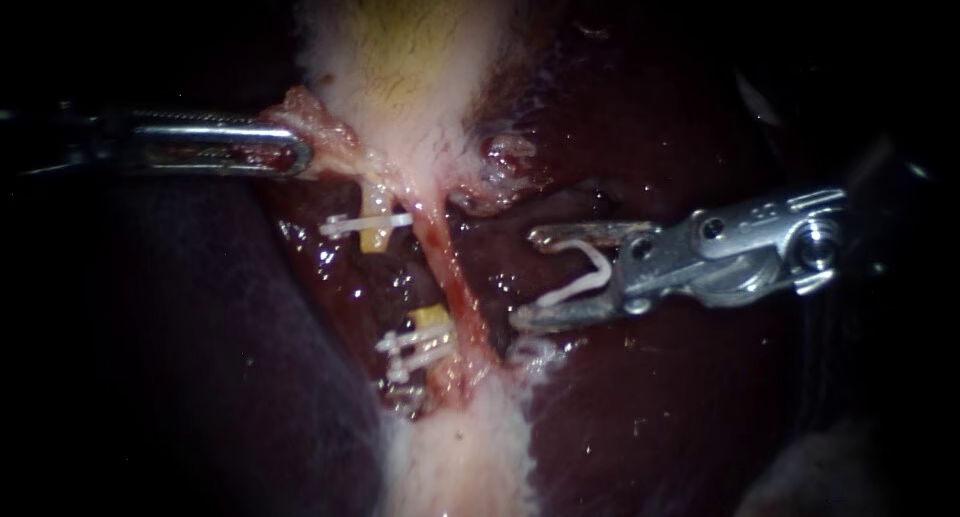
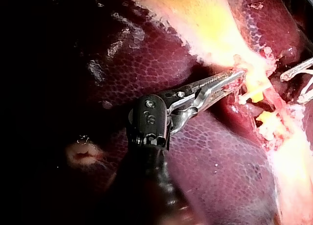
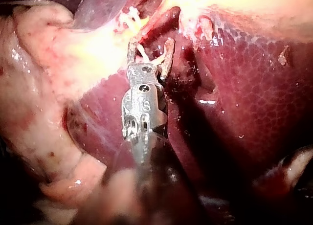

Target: Clipping first clip right tube

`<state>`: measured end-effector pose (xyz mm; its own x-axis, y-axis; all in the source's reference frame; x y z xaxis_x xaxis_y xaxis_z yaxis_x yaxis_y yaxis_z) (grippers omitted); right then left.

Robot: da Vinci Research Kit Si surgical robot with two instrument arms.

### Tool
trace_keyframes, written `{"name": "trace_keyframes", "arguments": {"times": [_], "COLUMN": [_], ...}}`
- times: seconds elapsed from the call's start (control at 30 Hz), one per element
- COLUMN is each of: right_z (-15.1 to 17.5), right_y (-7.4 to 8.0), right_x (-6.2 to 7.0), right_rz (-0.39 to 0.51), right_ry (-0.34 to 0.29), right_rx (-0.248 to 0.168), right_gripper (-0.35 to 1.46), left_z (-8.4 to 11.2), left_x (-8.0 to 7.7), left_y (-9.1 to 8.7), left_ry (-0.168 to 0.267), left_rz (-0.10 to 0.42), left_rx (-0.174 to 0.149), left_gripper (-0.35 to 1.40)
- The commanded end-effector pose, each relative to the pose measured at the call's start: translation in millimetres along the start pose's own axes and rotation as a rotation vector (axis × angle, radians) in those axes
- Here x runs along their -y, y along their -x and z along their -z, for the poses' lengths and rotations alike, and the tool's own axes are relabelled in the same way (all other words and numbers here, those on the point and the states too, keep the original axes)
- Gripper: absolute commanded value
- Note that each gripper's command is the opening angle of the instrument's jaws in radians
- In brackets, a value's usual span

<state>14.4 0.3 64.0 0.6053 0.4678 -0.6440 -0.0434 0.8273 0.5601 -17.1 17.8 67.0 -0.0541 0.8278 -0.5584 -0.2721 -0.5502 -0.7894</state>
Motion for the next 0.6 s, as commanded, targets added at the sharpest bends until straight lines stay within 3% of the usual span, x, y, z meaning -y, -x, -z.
{"name": "trace_keyframes", "arguments": {"times": [0.03,0.23,0.37,0.5,0.6], "right_z": [-0.4,-3.1,-5.0,-6.5,-7.0], "right_y": [-0.1,-0.4,-0.3,-0.1,-0.2], "right_x": [-0.2,-1.0,-1.2,-1.0,-0.8], "right_rz": [-0.007,-0.034,-0.053,-0.082,-0.136], "right_ry": [-0.007,-0.016,-0.029,-0.096,-0.176], "right_rx": [-0.003,-0.007,-0.035,-0.061,-0.113], "right_gripper": [0.46,0.47,0.48,0.48,0.47], "left_z": [0.0,-0.1,-0.1,-0.2,-0.3], "left_x": [0.0,0.0,0.0,0.0,0.1], "left_y": [0.0,0.0,0.1,0.2,0.2], "left_ry": [0.0,0.0,-0.001,-0.002,-0.002], "left_rz": [0.0,0.0,-0.001,-0.001,-0.002], "left_rx": [0.0,0.0,0.0,-0.001,-0.001], "left_gripper": [-0.35,-0.35,-0.35,-0.35,-0.35]}}
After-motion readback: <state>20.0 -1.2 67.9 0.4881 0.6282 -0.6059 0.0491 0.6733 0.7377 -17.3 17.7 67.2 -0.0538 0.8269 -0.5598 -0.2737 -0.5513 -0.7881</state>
